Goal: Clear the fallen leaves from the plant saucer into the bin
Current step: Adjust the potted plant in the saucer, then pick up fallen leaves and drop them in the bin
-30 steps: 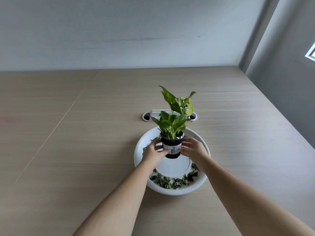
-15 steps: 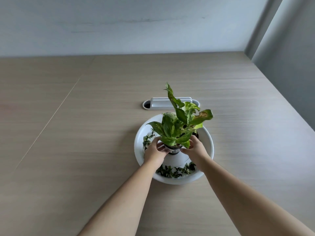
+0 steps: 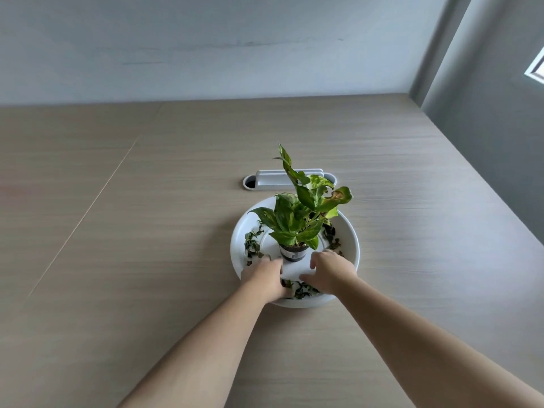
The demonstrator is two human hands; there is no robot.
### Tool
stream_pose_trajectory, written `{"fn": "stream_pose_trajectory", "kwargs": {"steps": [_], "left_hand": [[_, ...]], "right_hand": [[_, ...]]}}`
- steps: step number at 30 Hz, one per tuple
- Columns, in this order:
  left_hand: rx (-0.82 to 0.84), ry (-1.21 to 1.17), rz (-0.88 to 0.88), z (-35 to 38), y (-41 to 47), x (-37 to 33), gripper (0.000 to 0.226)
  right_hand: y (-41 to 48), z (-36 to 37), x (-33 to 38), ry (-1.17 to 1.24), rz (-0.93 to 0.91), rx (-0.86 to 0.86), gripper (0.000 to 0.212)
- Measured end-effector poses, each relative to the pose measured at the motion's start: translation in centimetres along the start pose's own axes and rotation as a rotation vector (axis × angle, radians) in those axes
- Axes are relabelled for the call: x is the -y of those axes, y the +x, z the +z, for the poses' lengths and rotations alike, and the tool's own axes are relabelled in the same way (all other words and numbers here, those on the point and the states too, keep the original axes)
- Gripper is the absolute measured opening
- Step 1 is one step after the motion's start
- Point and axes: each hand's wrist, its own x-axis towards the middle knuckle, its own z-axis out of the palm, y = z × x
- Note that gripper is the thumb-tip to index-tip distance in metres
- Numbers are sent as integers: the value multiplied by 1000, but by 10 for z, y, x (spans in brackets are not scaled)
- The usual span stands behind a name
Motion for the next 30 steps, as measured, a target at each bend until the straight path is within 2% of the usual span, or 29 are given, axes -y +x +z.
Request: {"fn": "stream_pose_trajectory", "kwargs": {"steps": [3, 5, 12, 17, 21, 25, 30], "left_hand": [[-38, 29, 32, 6, 1, -3, 34], [-85, 11, 52, 8, 2, -2, 25], [-105, -92, 186, 17, 8, 7, 31], [-102, -203, 239, 21, 15, 16, 23], [-106, -463, 149, 14, 19, 20, 15], [-50, -844, 43, -1, 19, 22, 16], [44, -1098, 1, -8, 9, 11, 20]], "right_hand": [[-3, 9, 8, -69, -14, 3, 53], [-4, 15, 11, -85, -32, -12, 48], [2, 25, 8, 68, -69, -3, 17], [3, 26, 6, 148, -11, 12, 24], [-3, 15, 5, 430, 145, -82, 13], [-13, 0, 4, 733, 299, -223, 15], [-30, -14, -4, 923, 381, -298, 10]]}}
